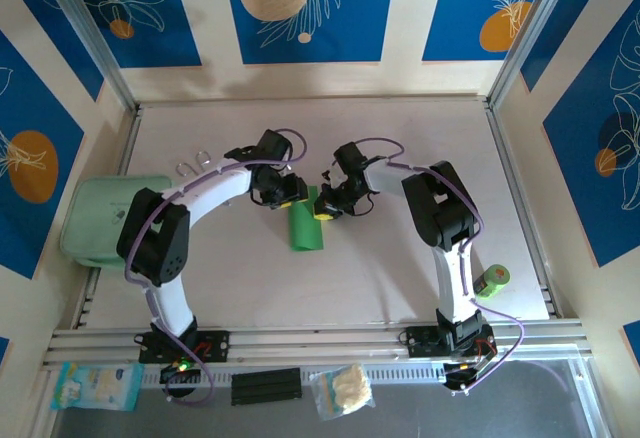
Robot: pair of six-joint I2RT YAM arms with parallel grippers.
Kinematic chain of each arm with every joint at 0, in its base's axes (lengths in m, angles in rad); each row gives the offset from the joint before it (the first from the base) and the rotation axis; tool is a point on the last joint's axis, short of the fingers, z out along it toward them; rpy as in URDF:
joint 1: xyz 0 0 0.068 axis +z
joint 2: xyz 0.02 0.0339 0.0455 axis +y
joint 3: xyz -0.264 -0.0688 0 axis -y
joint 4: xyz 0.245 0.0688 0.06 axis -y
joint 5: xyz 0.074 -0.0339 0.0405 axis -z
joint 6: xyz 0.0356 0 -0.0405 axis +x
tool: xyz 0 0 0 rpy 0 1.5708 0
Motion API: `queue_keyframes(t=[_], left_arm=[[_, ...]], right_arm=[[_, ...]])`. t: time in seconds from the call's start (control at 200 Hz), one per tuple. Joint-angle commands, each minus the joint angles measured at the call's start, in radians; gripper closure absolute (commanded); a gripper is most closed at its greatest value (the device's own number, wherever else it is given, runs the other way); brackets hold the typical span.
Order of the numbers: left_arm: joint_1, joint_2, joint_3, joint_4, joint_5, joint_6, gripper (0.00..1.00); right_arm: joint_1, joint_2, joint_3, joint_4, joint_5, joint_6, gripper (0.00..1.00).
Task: Fold a paper plane with a square sheet of paper (pick it up from the middle)
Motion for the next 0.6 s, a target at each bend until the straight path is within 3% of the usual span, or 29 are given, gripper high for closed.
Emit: queue_keyframes(t=[0.0,0.2,0.595], left_arm=[[-0.002,0.017,-0.021,0.078,0.127,-0.029,0.61],[-0.003,0.078,-0.019,0.092,0.163,-0.031,0.72],[0.017,0.163,-0.035,0.098,0.152,0.016,0.79]], right_arm=[[-0.007,0.087,0.001,-0.119,0.126,-0.013,0.95],[-0.003,0.1,0.015,-0.141,0.135,0.015,0.95],[-0.004,0.12,0.039,-0.191,0.181,0.026,0.96]])
